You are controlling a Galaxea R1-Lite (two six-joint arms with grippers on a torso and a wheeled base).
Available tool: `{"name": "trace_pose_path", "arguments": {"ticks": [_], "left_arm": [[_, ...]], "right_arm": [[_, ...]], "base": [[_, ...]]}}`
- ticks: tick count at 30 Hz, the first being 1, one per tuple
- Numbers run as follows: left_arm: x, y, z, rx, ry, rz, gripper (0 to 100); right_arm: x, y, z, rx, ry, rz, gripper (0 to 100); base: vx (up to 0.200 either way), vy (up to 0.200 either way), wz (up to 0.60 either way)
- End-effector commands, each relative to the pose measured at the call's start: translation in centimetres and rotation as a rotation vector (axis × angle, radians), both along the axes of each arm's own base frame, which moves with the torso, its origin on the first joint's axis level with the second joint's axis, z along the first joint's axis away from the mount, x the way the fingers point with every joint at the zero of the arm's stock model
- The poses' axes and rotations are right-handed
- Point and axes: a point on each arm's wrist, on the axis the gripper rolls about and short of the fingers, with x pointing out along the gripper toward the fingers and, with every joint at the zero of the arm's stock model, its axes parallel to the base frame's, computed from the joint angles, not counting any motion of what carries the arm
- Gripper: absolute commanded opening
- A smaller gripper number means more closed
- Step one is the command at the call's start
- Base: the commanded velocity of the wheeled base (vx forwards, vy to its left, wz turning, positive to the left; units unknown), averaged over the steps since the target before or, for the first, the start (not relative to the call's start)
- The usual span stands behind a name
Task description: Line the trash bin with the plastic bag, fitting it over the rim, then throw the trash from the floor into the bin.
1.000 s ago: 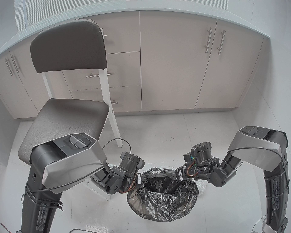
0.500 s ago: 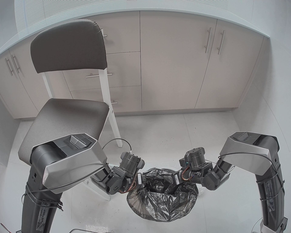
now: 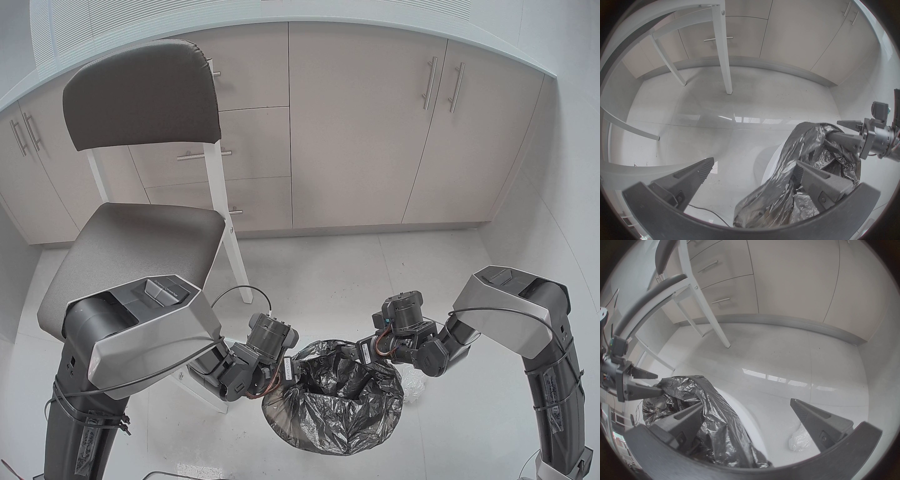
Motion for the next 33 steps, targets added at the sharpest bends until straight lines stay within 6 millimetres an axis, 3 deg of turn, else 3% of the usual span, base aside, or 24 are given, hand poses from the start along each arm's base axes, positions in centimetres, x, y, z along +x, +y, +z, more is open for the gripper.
{"name": "trace_pose_path", "arguments": {"ticks": [1, 25, 28, 33], "left_arm": [[0.0, 0.0, -0.1, 0.001, 0.001, -0.001, 100], [0.1, -0.1, 0.0, -0.002, -0.005, 0.002, 100], [0.5, 0.0, 0.0, -0.006, -0.012, 0.018, 100], [1.4, 0.7, 0.1, -0.010, -0.023, 0.052, 100]], "right_arm": [[0.9, -0.4, -0.2, 0.005, -0.012, -0.016, 100], [2.7, -1.2, -0.8, -0.003, 0.005, -0.046, 100], [2.5, -1.2, -0.3, 0.002, 0.002, -0.045, 100], [0.2, -1.9, 3.0, 0.016, 0.006, -0.032, 100]], "base": [[0.000, 0.000, 0.00], [0.000, 0.000, 0.00], [0.000, 0.000, 0.00], [0.000, 0.000, 0.00]]}}
